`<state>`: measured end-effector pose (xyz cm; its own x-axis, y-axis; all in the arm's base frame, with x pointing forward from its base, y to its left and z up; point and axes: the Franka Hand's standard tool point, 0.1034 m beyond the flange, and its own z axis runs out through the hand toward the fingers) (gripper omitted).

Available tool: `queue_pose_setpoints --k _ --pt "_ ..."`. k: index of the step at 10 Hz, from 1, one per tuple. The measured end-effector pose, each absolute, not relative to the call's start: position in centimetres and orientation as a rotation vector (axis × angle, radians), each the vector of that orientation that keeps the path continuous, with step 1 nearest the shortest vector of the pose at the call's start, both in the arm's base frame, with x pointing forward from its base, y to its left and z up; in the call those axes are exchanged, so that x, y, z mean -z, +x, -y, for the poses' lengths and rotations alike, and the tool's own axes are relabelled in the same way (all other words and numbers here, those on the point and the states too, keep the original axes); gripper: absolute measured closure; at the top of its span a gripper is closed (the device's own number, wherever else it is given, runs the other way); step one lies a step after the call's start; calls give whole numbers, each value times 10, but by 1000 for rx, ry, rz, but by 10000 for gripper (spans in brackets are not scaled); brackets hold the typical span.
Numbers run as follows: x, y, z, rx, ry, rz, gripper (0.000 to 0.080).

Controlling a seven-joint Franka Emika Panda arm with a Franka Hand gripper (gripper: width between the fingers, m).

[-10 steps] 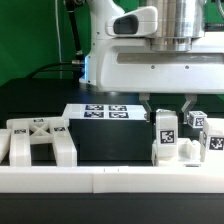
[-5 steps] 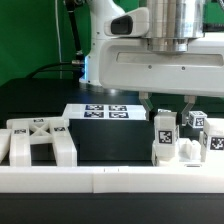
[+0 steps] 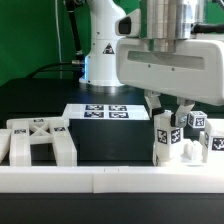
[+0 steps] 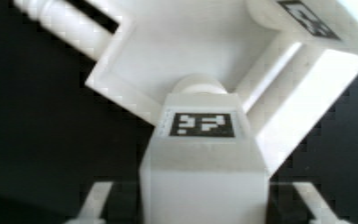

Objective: Assemble chair

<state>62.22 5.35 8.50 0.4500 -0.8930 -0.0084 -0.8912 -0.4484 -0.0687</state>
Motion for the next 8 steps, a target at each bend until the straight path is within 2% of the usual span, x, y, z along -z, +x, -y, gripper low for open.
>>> queue_pose_setpoints --k 5,6,7,8 --pt "-85 625 -58 43 -2250 -2061 507" --pt "-85 625 -58 43 -2255 -2056 409" --pt "-85 625 -58 43 -2259 -2052 409" --pt "-85 625 -58 43 -2282 -2028 271"
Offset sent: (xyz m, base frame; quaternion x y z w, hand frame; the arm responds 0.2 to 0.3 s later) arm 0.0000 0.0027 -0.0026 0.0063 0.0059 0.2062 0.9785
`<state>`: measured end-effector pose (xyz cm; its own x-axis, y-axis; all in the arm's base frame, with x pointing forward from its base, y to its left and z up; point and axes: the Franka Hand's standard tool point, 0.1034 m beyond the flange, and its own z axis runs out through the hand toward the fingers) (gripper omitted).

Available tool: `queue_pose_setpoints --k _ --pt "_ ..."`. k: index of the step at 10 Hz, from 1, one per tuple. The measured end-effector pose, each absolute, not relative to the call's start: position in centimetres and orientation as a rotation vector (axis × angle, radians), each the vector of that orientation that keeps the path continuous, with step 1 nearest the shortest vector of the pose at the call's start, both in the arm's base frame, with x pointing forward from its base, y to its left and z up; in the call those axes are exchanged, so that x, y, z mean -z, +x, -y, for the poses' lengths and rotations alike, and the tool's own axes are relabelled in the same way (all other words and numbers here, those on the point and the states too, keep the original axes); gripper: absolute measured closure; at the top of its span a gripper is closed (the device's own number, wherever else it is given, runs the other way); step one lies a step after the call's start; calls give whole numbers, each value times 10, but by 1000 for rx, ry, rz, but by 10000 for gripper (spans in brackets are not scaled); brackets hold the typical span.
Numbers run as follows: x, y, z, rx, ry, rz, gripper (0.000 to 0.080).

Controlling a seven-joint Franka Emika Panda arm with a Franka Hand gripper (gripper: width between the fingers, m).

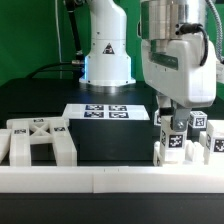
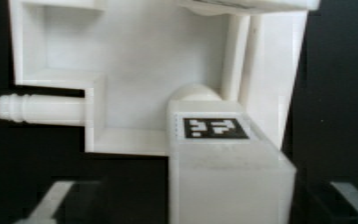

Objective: Assemble chair

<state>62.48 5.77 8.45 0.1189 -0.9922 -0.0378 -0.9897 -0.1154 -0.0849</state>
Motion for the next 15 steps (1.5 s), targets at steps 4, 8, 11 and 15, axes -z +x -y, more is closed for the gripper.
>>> queue_pose_setpoints --k 4,8,11,15 --pt "-87 627 -57 72 -2626 -1571 152" --pt "-83 627 -61 98 -2869 -1100 150" --pt "-81 628 -60 120 -2999 -714 150" --pt "-81 628 -57 131 -3091 -326 150"
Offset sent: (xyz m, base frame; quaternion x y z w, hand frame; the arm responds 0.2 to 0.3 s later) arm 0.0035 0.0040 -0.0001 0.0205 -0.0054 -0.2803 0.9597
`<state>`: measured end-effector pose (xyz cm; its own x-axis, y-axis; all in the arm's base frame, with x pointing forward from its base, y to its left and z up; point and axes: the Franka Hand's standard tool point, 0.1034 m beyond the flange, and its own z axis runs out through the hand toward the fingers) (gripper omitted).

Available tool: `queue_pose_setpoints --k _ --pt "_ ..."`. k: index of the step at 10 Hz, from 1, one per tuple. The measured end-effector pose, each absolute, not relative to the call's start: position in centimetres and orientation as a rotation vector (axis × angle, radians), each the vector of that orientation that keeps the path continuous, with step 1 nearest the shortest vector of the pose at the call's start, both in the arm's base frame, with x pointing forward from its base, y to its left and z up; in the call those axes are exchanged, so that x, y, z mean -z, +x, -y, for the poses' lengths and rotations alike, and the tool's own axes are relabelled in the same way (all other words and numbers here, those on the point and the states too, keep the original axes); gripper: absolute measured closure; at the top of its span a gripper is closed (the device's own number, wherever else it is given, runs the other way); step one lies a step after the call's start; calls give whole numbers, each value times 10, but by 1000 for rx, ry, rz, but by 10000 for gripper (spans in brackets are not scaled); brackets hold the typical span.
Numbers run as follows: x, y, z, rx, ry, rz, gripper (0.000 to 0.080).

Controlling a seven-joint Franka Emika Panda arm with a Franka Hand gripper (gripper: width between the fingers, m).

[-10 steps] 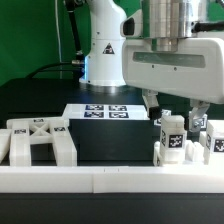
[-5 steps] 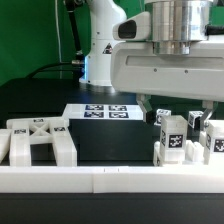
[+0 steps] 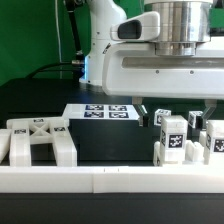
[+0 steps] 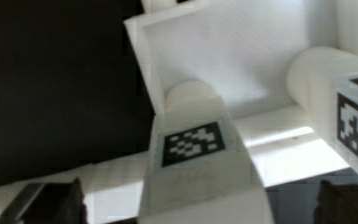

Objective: Assemble chair

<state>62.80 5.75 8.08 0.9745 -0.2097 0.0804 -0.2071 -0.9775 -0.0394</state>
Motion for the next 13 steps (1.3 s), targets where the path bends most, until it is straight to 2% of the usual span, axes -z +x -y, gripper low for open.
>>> queue_pose_setpoints --k 2,4,5,9,13 --pt "-81 628 -57 131 -3100 -290 150" --pt "-80 628 -57 130 -3092 -347 410" --pt "-80 628 -56 130 -3093 -345 510" --pt "-80 628 -57 122 -3011 -727 509" --pt "-79 628 -61 106 -2738 -1394 509"
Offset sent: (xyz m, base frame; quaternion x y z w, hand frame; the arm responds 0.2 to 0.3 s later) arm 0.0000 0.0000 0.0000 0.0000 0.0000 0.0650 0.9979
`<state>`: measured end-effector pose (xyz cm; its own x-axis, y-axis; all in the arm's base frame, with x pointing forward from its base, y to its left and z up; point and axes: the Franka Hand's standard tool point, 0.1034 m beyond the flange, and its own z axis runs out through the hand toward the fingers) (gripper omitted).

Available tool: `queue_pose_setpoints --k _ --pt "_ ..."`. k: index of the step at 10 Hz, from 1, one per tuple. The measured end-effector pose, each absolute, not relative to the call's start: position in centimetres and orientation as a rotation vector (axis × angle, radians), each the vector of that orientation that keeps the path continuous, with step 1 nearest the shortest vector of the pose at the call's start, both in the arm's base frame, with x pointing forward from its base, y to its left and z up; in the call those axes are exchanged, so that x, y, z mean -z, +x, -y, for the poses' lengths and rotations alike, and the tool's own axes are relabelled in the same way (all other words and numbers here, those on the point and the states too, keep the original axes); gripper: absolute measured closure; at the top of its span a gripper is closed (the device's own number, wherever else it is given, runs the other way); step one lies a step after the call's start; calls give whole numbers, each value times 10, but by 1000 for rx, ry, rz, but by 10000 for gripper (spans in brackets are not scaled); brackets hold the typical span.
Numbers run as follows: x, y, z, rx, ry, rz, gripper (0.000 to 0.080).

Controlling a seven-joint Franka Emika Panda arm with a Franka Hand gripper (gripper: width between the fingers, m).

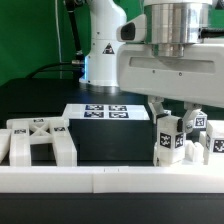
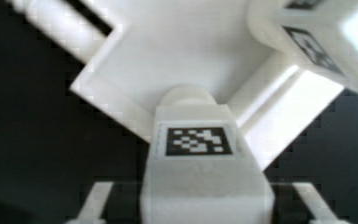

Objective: Assemble chair

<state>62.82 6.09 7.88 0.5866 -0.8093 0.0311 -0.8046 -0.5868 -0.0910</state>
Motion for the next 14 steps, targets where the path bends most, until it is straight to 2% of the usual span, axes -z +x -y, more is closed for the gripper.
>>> queue_pose_setpoints --k 4,9,10,11,14 --pt "-78 631 -62 89 -2291 -1999 509" --pt "-78 631 -62 77 -2131 -2161 508" --pt "-78 631 -62 78 -2173 -2123 317" --pt "-78 630 -60 74 -2221 -2080 188" --pt "-78 630 -59 101 -2579 -1654 152"
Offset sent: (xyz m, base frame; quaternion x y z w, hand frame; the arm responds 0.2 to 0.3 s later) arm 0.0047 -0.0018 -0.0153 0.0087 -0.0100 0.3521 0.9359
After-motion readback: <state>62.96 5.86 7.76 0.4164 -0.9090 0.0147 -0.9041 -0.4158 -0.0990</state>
